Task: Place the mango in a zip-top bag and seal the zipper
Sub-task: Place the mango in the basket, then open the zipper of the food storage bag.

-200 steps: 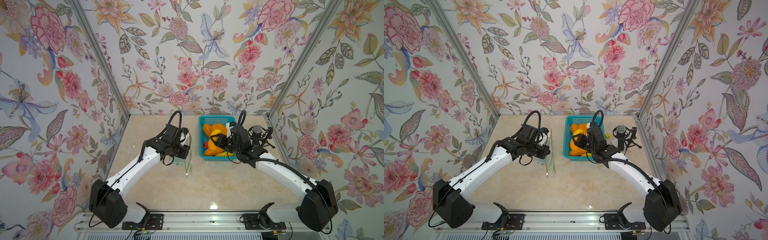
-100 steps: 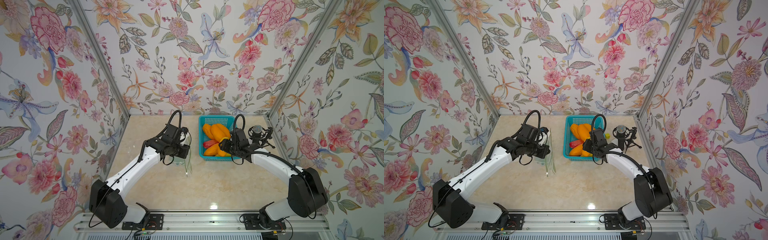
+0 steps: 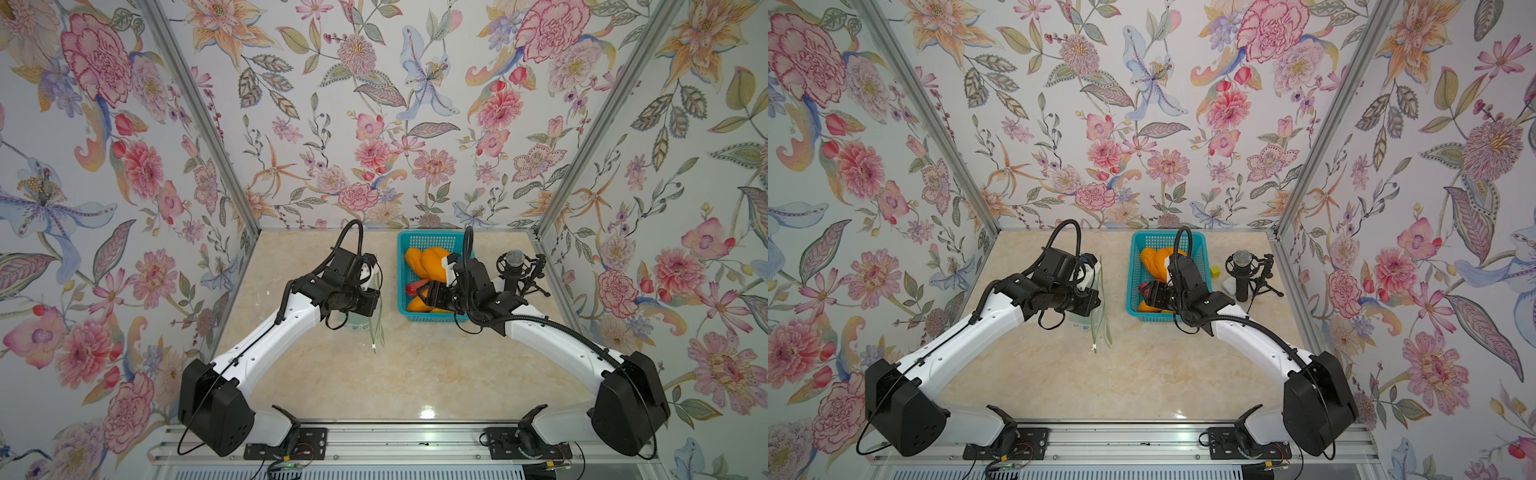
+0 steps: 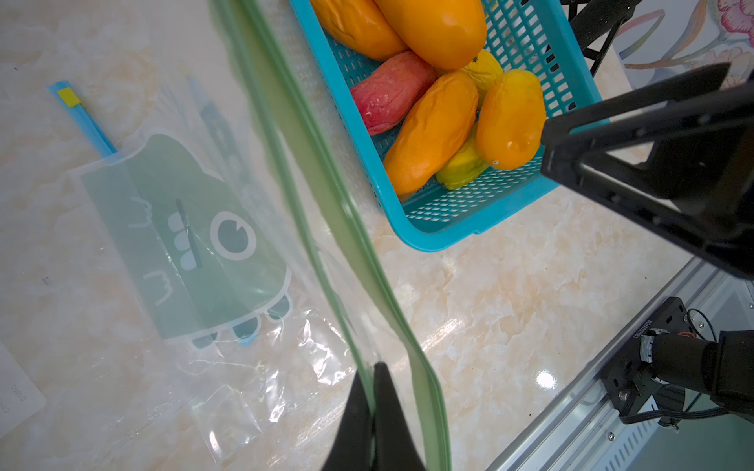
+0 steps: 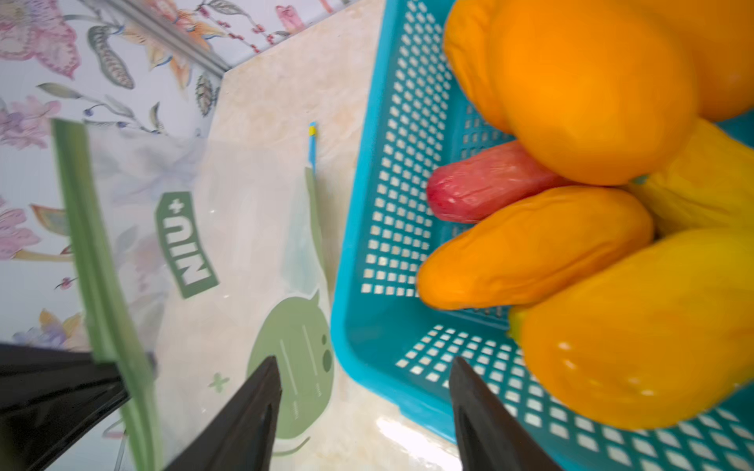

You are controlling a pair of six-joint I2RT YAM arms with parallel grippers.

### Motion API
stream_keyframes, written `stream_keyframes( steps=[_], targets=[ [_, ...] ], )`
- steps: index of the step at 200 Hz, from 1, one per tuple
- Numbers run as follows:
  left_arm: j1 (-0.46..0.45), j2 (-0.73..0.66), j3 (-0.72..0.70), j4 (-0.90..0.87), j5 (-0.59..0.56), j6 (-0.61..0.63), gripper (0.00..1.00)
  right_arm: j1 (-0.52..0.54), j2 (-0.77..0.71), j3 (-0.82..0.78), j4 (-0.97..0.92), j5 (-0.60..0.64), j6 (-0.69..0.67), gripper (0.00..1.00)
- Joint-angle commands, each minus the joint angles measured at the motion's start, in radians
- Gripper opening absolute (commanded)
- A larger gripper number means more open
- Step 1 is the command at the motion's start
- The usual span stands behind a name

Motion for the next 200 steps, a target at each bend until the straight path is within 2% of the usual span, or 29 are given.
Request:
stream_keyframes(
  steps=[1, 38, 94, 116, 137, 148, 188, 200],
  targets=[
    [0.011, -0.013, 0.031, -0.002, 0.013, -0.016, 0.0, 0.062, 0.003, 0.001, 0.165, -0.207, 0.004, 0.59],
    [0.014, -0.025, 0.029, -0.002, 0.017, -0.019, 0.0, 0.138, 0.046, 0.028, 0.217, -0.273, -0.011, 0.59],
    [0.013, -0.036, 0.038, -0.005, 0.038, -0.028, 0.0, 0.177, 0.115, 0.076, 0.206, -0.244, -0.008, 0.53],
    [0.014, -0.043, 0.042, -0.012, 0.04, -0.031, 0.0, 0.178, 0.15, 0.106, 0.181, -0.201, 0.0, 0.48],
    [0.014, -0.051, 0.038, -0.027, 0.029, -0.03, 0.0, 0.179, 0.169, 0.134, 0.144, -0.145, -0.003, 0.38],
    [0.013, -0.051, 0.052, -0.047, 0.015, -0.026, 0.0, 0.176, 0.174, 0.148, 0.114, -0.105, -0.005, 0.27],
    [0.017, -0.035, 0.129, -0.152, -0.097, -0.02, 0.0, 0.161, 0.186, 0.222, -0.05, 0.055, -0.013, 0.0],
    [0.022, -0.017, 0.169, -0.204, -0.167, -0.02, 0.0, 0.151, 0.182, 0.235, -0.087, 0.099, -0.007, 0.0]
  ],
)
